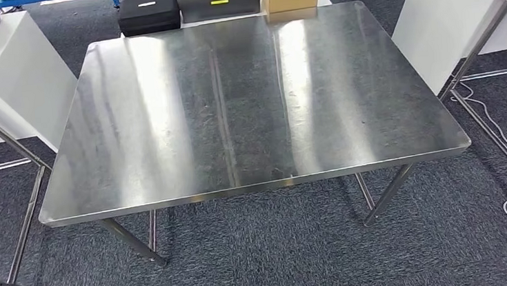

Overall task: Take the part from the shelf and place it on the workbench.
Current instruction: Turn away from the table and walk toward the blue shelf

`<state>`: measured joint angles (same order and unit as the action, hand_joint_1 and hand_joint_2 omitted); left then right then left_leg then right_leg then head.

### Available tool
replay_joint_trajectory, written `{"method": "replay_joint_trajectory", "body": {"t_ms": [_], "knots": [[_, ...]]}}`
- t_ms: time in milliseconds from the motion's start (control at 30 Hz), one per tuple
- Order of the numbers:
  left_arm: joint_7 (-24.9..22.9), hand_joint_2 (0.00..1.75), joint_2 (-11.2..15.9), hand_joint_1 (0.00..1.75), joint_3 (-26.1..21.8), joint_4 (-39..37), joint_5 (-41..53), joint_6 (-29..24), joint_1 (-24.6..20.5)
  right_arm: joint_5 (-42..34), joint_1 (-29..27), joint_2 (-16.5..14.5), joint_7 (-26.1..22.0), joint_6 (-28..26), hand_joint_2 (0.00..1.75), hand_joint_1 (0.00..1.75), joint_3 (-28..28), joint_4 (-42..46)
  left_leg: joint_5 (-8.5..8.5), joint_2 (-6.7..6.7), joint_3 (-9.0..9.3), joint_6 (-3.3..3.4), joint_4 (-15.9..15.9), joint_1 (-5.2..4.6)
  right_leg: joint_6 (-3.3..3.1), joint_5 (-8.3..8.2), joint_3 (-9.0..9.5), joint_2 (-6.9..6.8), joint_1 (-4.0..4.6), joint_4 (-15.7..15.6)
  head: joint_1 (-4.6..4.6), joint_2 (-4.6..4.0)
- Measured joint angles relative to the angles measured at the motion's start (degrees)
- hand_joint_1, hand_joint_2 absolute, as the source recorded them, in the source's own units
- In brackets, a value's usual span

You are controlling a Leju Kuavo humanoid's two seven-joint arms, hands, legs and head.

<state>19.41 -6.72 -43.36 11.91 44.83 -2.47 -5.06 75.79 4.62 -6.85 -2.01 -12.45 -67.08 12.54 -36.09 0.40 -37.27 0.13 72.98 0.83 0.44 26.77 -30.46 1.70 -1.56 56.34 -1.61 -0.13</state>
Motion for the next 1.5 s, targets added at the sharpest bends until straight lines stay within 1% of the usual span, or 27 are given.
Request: {"method": "replay_joint_trajectory", "body": {"t_ms": [33, 67, 133, 167, 233, 300, 367, 433, 500, 533, 567, 600, 667, 733, 800, 867, 933, 1000, 1033, 1067, 1100, 1167, 1233, 1300, 1367, 1433, 1500], "knots": [[-0.1, 0.0, 0.0, 0.0, 0.0, 0.0, 0.1, 0.0, 0.0, 0.0, 0.0, 0.0, 0.0, 0.0, 1.75, 0.0, 0.0, 0.0, 1.02, -0.1, 0.06, 0.0, -0.4, 0.1, 0.01, 0.01, 0.1, 0.79, -0.02, 0.0, 0.01, 0.0], [-0.2, 0.0, 0.1, 0.0, 0.0, 0.0, 0.2, 0.0, 0.0, 0.0, -0.1, -0.1, 0.0, 0.0, 1.75, 0.0, 0.0, 0.0, 2.99, -0.43, 1.07, 0.04, -2.8, 0.24, 0.02, 0.01, 0.25, 1.59, -0.06, 0.0, 0.01, 0.0], [-0.3, 0.0, 0.2, 0.0, 0.0, 0.0, 0.2, 0.0, 0.0, 0.0, 0.1, -0.2, 0.0, 0.0, 1.75, 0.0, 0.0, -0.1, 7.14, -2.95, 4.35, 0.17, -10.4, 0.66, 0.16, 0.04, 0.39, 3.13, 0.01, 0.1, 0.0, 0.0], [-0.4, 0.0, 0.2, 0.0, 0.0, 0.0, 0.2, 0.0, 0.0, 0.0, 0.2, -0.2, 0.0, 0.0, 1.75, 0.0, 0.0, -0.1, 8.15, -4.24, 5.53, 0.25, -13.2, 0.81, 0.38, 0.03, 0.24, 3.81, 0.09, 0.2, 0.03, 0.0], [-0.5, 0.0, 0.2, 0.0, 0.0, 0.0, 0.2, 0.0, -0.1, 0.0, 0.2, -0.2, 0.0, 0.0, 1.75, 0.0, 0.0, -0.1, 8.22, -5.31, 6.24, 0.56, -15.1, 0.67, 1.18, -0.17, -0.52, 5.03, 0.18, 0.1, 0.07, 0.0], [-0.5, 0.0, 0.1, 0.0, 0.0, 0.0, 0.2, 0.0, -0.2, -0.1, 0.0, -0.2, 0.0, 0.0, 1.75, 0.0, 0.0, -0.1, 8.47, -3.94, 6.33, 1.39, -15.6, 0.39, 2.16, -0.34, -1.23, 5.63, 0.02, 0.1, 0.1, 0.0], [-0.5, 0.0, 0.0, 0.0, 0.0, 0.0, 0.2, 0.0, -0.3, -0.2, 0.0, -0.2, 0.0, 0.0, 1.75, 0.0, 0.0, -0.1, 8.93, -2.39, 6.49, 2.5, -16.2, 0.32, 2.28, 1.17, -2.71, 3.23, 0.23, 2.7, 0.29, 0.0], [-0.6, 0.0, 0.1, 0.0, 0.0, 0.0, 0.2, 0.0, -0.2, -0.2, 0.1, -0.2, 0.0, 0.0, 1.75, 0.0, 0.0, -0.1, 9.05, -0.61, 6.46, 3.19, -16.4, 0.05, 1.66, 4.74, -6.22, 0.06, 0.4, 9.9, 0.53, 0.0], [-0.7, 0.0, 0.1, 0.0, 0.0, 0.0, 0.2, 0.0, -0.1, -0.3, 0.1, -0.2, 0.0, 0.0, 1.75, 0.0, 0.0, -0.2, 9.01, 1.23, 6.38, 3.38, -16.4, -0.33, 1.68, 7.13, -9.07, -0.88, 0.39, 16.1, 0.61, 0.0], [-0.7, 0.0, 0.1, 0.0, 0.0, 0.0, 0.2, 0.0, -0.1, -0.3, 0.1, -0.2, 0.0, 0.0, 1.75, 0.0, 0.0, -0.2, 9.0, 2.01, 6.37, 3.38, -16.4, -0.46, 1.99, 6.99, -8.96, -1.06, 0.39, 16.4, 0.62, 0.0], [-0.7, 0.0, 0.1, 0.0, 0.0, 0.0, 0.2, 0.0, -0.2, -0.3, 0.0, -0.2, 0.0, 0.0, 1.75, 0.0, 0.0, -0.2, 8.98, 2.7, 6.41, 3.36, -16.4, -0.54, 2.38, 6.02, -7.62, -1.34, 0.4, 14.3, 0.63, 0.0], [-0.7, 0.0, 0.1, 0.0, 0.0, 0.0, 0.2, 0.0, -0.2, -0.3, 0.0, -0.2, 0.0, 0.0, 1.75, 0.0, 0.0, -0.2, 8.95, 3.35, 6.48, 3.32, -16.4, -0.61, 2.69, 4.56, -5.26, -2.13, 0.42, 10.3, 0.65, 0.0], [-0.7, 0.0, 0.0, 0.0, 0.0, 0.0, 0.2, 0.0, -0.2, -0.3, 0.1, -0.1, 0.0, 0.0, 1.75, 0.0, 0.0, -0.2, 8.74, 4.52, 6.71, 3.0, -16.3, -0.96, 2.59, 1.86, -1.01, -4.7, 0.74, 2.5, 0.68, 0.0], [-0.7, 0.0, 0.0, 0.0, 0.0, 0.0, 0.2, 0.0, -0.3, -0.3, 0.2, -0.1, 0.0, 0.0, 1.75, 0.0, 0.0, -0.2, 8.5, 5.56, 7.04, 2.51, -16.2, -1.27, 1.93, 0.72, 0.18, -5.71, 1.14, -0.3, 0.6, 0.0], [-0.7, 0.0, 0.0, 0.0, 0.0, 0.0, 0.2, 0.0, -0.4, -0.3, 0.1, -0.1, -0.1, 0.0, 1.75, 0.0, 0.0, -0.2, 8.25, 6.18, 7.24, 1.95, -16.0, -1.1, 1.27, 0.3, 0.14, -4.45, 0.85, -0.4, 0.53, 0.0], [-0.7, 0.0, 0.0, 0.0, 0.0, 0.0, 0.2, 0.0, -0.5, -0.3, 0.0, -0.2, -0.2, 0.0, 1.75, 0.0, 0.0, -0.2, 6.39, 4.11, 6.51, 1.23, -13.9, -0.73, 0.4, -0.19, 0.32, -3.28, 0.17, -0.6, 0.43, 0.0], [-0.7, 0.0, 0.1, 0.0, 0.0, 0.0, 0.2, 0.0, -0.4, -0.1, 0.1, -0.2, -0.2, 0.1, 1.75, 0.0, 0.0, -0.2, 2.33, 0.92, 3.9, 0.61, -7.5, -0.36, -0.2, -0.56, 0.18, -2.11, -0.08, -0.6, 0.35, 0.0], [-0.6, 0.0, 0.1, 0.0, 0.0, 0.0, 0.2, 0.0, 0.0, 0.1, 0.0, -0.2, -0.2, 0.2, 1.75, 0.0, 0.0, -0.2, -0.53, -0.22, 0.95, 0.24, -0.7, -0.1, -0.36, -0.71, -0.06, -0.71, -0.05, -0.6, 0.37, 0.0], [-0.6, 0.0, 0.1, 0.0, 0.0, 0.0, 0.2, 0.0, 0.1, 0.2, -0.1, -0.2, -0.2, 0.2, 1.75, 0.0, 0.0, -0.2, -0.23, -0.33, 0.53, 0.1, 0.3, 0.05, -0.35, -0.77, -0.11, 0.11, -0.08, -0.5, 0.34, 0.0], [-0.6, 0.0, 0.1, 0.0, 0.0, 0.0, 0.2, 0.0, 0.2, 0.2, -0.2, -0.2, -0.2, 0.2, 1.75, 0.0, 0.0, -0.2, 1.07, -0.43, 1.0, 0.0, -0.8, 0.24, -0.33, -0.81, -0.1, 0.89, -0.15, -0.4, 0.36, 0.0], [-0.5, 0.0, 0.2, 0.0, 0.0, 0.0, 0.1, 0.0, 0.2, 0.3, -0.2, -0.2, -0.2, 0.3, 1.75, 0.0, 0.1, -0.2, 3.22, -0.86, 2.44, -0.09, -4.0, 0.52, -0.27, -0.82, -0.07, 1.69, -0.23, -0.3, 0.35, 0.0], [-0.4, 0.0, 0.3, 0.0, -0.1, 0.0, 0.1, -0.1, 0.2, 0.4, -0.2, -0.3, -0.3, 0.4, 1.75, 0.0, 0.2, -0.2, 6.56, -3.53, 5.77, -0.2, -11.4, 1.16, 0.13, -0.76, -0.34, 3.09, -0.12, 0.1, 0.35, 0.0], [-0.3, 0.0, 0.3, 0.0, -0.1, -0.1, 0.1, -0.1, 0.3, 0.5, -0.1, -0.2, -0.3, 0.5, 1.75, 0.0, 0.3, -0.2, 7.33, -5.31, 7.07, 0.02, -14.7, 1.24, 1.09, -0.93, -1.1, 4.38, 0.05, 0.4, 0.37, 0.0], [-0.2, 0.0, 0.2, 0.0, -0.1, -0.1, 0.1, -0.1, 0.3, 0.5, -0.2, -0.2, -0.3, 0.6, 1.75, 0.0, 0.4, -0.2, 7.5, -4.27, 6.93, 0.89, -15.0, 0.81, 2.25, -1.36, -1.95, 5.58, 0.0, 0.2, 0.4, 0.0], [-0.1, 0.0, 0.2, 0.0, -0.1, -0.1, 0.1, -0.1, 0.2, 0.5, -0.4, -0.2, -0.3, 0.6, 1.75, 0.0, 0.4, -0.2, 8.09, -2.74, 6.97, 2.13, -15.6, 0.63, 2.62, -0.54, -3.2, 4.0, 0.03, 1.8, 0.51, 0.0], [0.0, 0.0, 0.2, 0.0, -0.1, -0.1, 0.1, -0.2, 0.3, 0.5, -0.3, -0.2, -0.4, 0.6, 1.75, 0.0, 0.4, -0.2, 8.44, -0.94, 6.88, 2.95, -15.9, 0.41, 2.09, 2.54, -6.23, 0.65, 0.18, 8.0, 0.7, 0.0], [0.0, 0.0, 0.3, 0.0, -0.2, -0.1, 0.1, -0.2, 0.4, 0.5, -0.2, -0.2, -0.4, 0.6, 1.75, 0.0, 0.5, -0.2, 8.48, 0.86, 6.66, 3.15, -15.9, 0.02, 1.85, 5.52, -9.56, -0.77, 0.25, 15.3, 0.78, 0.0]]}}
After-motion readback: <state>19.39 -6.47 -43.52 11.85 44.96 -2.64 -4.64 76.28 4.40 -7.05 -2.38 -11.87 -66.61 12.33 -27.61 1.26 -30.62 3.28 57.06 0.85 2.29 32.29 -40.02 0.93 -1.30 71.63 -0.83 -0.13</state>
